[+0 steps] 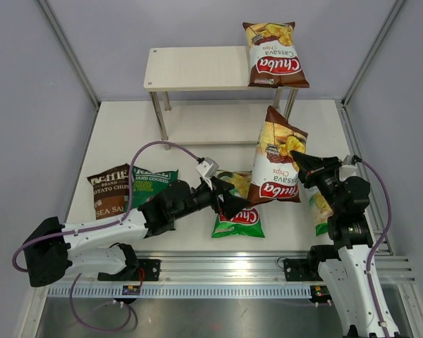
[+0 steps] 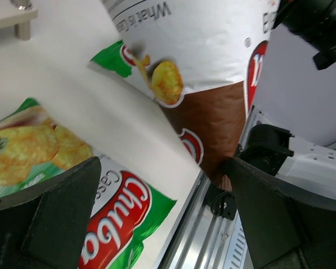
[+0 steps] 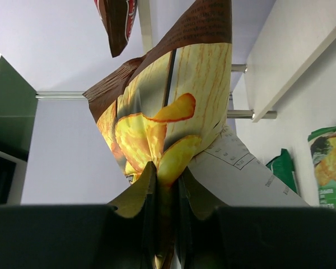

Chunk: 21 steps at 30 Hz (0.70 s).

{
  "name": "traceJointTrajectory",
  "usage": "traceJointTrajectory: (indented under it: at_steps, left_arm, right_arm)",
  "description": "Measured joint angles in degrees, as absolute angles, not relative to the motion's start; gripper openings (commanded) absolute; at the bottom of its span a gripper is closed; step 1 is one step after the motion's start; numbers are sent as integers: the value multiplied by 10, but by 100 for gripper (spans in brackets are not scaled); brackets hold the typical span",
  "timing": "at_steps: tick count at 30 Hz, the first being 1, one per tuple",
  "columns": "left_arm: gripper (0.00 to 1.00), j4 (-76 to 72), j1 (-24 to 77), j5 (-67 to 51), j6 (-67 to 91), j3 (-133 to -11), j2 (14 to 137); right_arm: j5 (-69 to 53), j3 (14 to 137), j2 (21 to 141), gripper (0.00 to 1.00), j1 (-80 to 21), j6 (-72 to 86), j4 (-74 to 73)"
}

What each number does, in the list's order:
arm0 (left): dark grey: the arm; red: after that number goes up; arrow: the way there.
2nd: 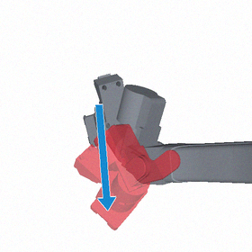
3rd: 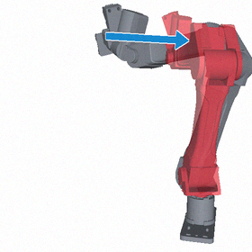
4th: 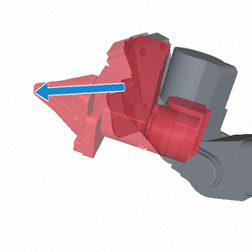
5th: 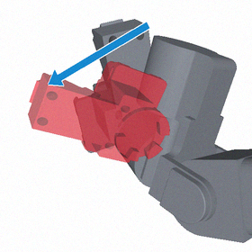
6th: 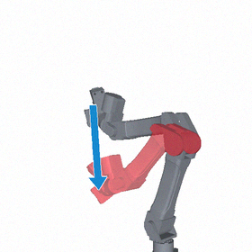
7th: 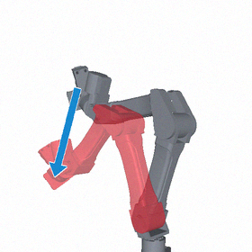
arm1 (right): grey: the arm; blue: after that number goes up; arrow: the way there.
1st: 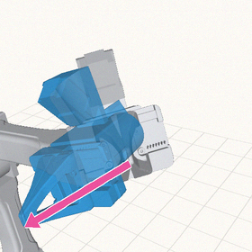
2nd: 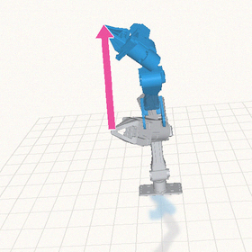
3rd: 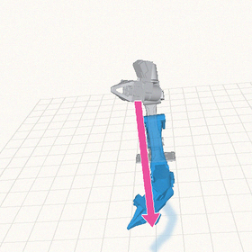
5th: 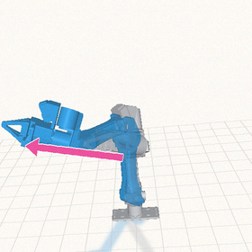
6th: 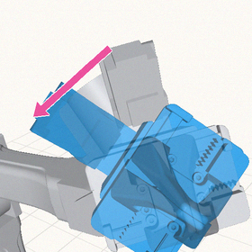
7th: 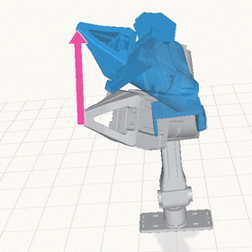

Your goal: Place and organize the chips bags onto the shelf

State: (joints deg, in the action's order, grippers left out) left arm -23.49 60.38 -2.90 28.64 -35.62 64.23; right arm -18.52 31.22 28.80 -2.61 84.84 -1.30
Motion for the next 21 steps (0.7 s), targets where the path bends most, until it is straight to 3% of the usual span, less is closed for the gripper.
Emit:
traceJointTrajectory:
  at_steps: [8,16,17,19,20,21]
  left_arm:
    - [99,-412,623,-48,285,-364,698]
    - [98,-422,644,-39,287,-441,770]
    - [94,-422,645,-36,287,-441,770]
    - [70,-425,646,-28,288,-441,770]
    - [55,-428,646,-25,288,-441,770]
    - [29,-432,647,-24,289,-442,770]
  right_arm:
    - [-166,322,261,3,-26,900,-19]
    - [-162,338,263,3,-27,933,-9]
    - [-162,339,262,3,-27,935,-8]
    - [-162,339,257,4,-27,940,-8]
    - [-162,339,252,4,-27,942,-9]
    - [-162,339,248,6,-27,944,-9]
